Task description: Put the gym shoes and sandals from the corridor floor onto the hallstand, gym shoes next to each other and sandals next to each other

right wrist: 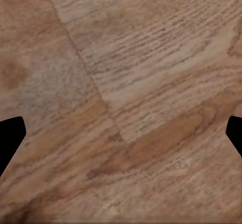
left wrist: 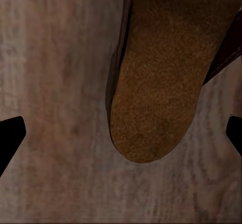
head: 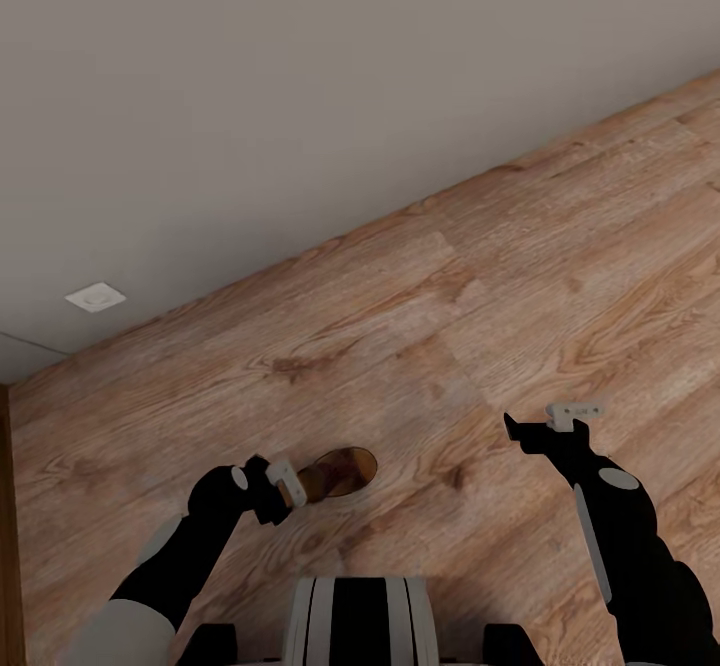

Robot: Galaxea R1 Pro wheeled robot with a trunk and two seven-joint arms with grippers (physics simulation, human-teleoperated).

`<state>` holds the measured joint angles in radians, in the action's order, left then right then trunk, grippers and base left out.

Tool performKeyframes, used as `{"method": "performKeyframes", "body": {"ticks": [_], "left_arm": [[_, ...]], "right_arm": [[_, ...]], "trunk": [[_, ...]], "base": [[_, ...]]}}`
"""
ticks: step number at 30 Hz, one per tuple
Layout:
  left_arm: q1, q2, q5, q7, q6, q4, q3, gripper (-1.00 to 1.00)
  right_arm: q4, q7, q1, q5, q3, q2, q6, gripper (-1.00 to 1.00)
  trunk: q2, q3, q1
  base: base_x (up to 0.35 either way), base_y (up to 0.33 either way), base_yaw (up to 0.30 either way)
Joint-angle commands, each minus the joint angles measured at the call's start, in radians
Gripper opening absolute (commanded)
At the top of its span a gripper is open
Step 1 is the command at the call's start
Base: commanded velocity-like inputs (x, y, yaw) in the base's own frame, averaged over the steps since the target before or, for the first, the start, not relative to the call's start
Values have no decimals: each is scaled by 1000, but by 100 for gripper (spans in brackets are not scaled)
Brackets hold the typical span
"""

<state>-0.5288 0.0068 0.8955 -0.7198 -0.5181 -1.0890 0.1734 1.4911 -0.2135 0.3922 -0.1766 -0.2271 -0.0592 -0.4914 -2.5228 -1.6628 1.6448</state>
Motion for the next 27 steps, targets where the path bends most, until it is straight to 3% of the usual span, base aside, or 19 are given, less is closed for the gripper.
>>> {"method": "performKeyframes", "body": {"ticks": [1,8,18,27], "left_arm": [[0,1,6,-6,-9,-2,3,100],[0,0,6,-6,-26,-6,6,100],[0,-5,7,-6,-29,-8,6,100],[0,-9,9,-6,-29,-8,6,100]], "right_arm": [[2,-9,0,-11,-1,0,-4,100],[2,-9,0,-11,-1,-1,-5,100],[3,-9,0,-11,-1,-2,-6,100],[3,-9,0,-11,-1,-2,-6,100]], "trunk": [[-1,-5,0],[-1,-22,1],[-1,-25,1],[-3,-70,5]], "base": [[0,0,0],[0,0,0],[0,0,0],[0,0,0]]}}
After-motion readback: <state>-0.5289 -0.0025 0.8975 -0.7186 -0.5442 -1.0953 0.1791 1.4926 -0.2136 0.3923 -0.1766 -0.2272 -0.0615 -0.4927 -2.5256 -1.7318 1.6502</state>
